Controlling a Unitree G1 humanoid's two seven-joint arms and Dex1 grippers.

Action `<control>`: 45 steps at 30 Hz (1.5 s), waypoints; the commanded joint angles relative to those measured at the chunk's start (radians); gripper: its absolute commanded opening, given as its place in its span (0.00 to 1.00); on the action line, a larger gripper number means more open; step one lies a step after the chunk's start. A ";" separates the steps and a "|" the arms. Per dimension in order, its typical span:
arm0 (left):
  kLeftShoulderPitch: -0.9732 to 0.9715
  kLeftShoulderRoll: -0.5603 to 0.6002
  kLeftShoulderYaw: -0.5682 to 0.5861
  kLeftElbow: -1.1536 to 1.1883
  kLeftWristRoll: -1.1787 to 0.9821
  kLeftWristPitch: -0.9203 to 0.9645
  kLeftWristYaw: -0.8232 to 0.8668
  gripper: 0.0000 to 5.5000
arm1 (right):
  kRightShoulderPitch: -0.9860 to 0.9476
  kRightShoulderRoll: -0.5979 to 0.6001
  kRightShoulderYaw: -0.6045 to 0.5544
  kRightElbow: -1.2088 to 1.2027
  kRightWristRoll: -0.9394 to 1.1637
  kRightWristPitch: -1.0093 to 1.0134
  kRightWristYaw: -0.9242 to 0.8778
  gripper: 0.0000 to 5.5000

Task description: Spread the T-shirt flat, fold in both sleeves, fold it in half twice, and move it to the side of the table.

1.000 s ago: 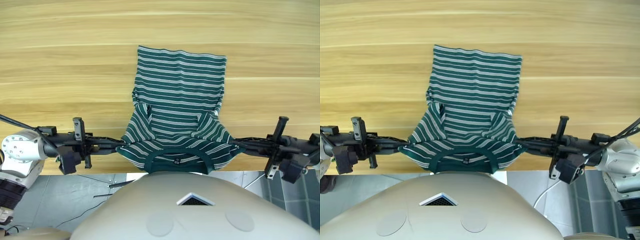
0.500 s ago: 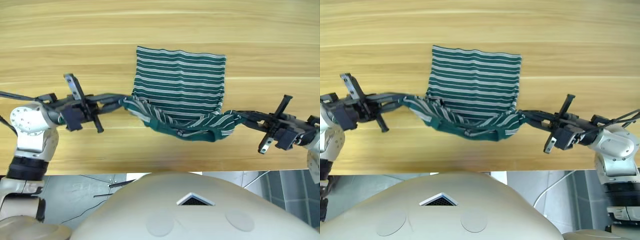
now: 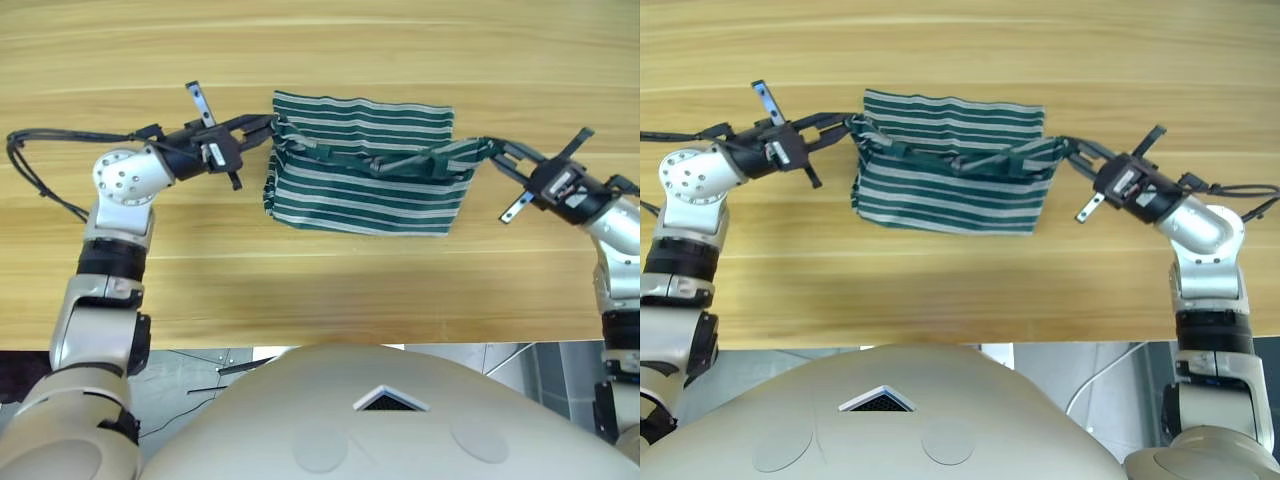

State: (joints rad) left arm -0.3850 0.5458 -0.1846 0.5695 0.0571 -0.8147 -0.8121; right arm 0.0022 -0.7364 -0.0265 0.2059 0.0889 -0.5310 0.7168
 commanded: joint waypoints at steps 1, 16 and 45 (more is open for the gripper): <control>-0.116 -0.043 -0.026 0.177 0.108 -0.032 0.097 0.00 | -0.079 0.044 0.018 0.084 -0.078 0.043 -0.069 0.00; -0.292 -0.111 0.035 0.481 0.105 -0.110 0.279 0.00 | -0.300 0.146 0.069 0.316 -0.162 0.038 -0.137 0.00; -0.443 -0.297 -0.011 0.798 0.287 0.355 0.512 0.00 | -0.644 0.335 0.258 1.057 -0.441 0.139 -0.478 0.00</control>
State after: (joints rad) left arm -0.8095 0.2579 -0.1817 1.3568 0.3216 -0.4905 -0.3125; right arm -0.6514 -0.4104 0.2255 1.2193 -0.3356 -0.4548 0.2449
